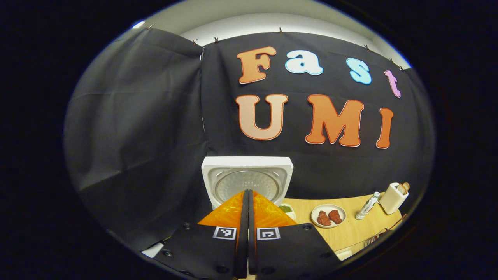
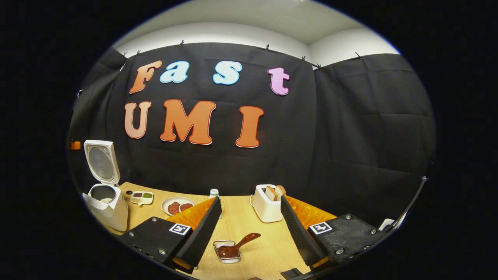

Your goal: Close the left gripper, press the button to open the rice cooker; take a wooden spoon from the chopstick holder with the right hand, scoop a spoonful of rice and pour it into the rice cooker, then put the wooden spoon back into the chopstick holder.

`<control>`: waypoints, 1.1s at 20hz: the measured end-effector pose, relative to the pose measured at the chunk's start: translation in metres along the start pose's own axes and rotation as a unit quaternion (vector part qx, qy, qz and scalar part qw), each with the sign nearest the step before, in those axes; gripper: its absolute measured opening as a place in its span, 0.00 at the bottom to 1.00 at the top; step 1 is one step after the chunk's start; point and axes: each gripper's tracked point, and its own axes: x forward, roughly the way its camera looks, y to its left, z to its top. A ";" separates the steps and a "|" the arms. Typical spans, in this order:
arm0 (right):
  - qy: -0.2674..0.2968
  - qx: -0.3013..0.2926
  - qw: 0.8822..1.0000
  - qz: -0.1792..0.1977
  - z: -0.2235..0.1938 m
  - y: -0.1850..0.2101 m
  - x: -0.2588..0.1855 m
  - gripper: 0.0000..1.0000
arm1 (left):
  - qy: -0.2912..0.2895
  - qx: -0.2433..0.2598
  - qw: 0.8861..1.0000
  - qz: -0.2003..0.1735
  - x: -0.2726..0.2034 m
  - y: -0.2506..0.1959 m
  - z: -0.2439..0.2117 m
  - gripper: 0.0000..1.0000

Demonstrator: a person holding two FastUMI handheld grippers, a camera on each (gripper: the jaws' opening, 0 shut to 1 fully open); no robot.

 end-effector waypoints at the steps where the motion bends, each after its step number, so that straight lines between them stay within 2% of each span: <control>1: 0.007 0.005 1.000 0.009 -0.006 0.005 0.003 0.95 | -0.007 0.003 1.000 -0.005 -0.004 -0.006 0.003 0.06; 3: 0.023 0.012 0.999 0.021 -0.021 0.009 0.008 0.95 | -0.022 0.009 1.000 -0.014 -0.016 -0.017 0.011 0.08; 4: 0.032 0.015 0.999 0.025 -0.030 0.009 0.013 0.97 | -0.029 0.013 0.999 -0.021 -0.021 -0.022 0.013 0.14; 9: 0.076 0.042 0.995 0.042 -0.068 0.008 0.034 0.95 | -0.044 0.023 0.998 -0.032 -0.045 -0.043 0.014 0.75; 13: 0.116 0.055 0.990 0.061 -0.103 0.008 0.055 0.95 | -0.053 0.031 0.998 -0.024 -0.065 -0.052 0.014 0.87; 15: 0.133 0.054 0.987 0.067 -0.119 0.006 0.065 0.96 | -0.056 0.036 0.998 -0.014 -0.075 -0.055 0.013 0.89; 22: 0.194 0.070 0.974 0.093 -0.171 -0.004 0.097 0.96 | -0.045 0.035 0.998 0.025 -0.118 -0.061 -0.003 0.89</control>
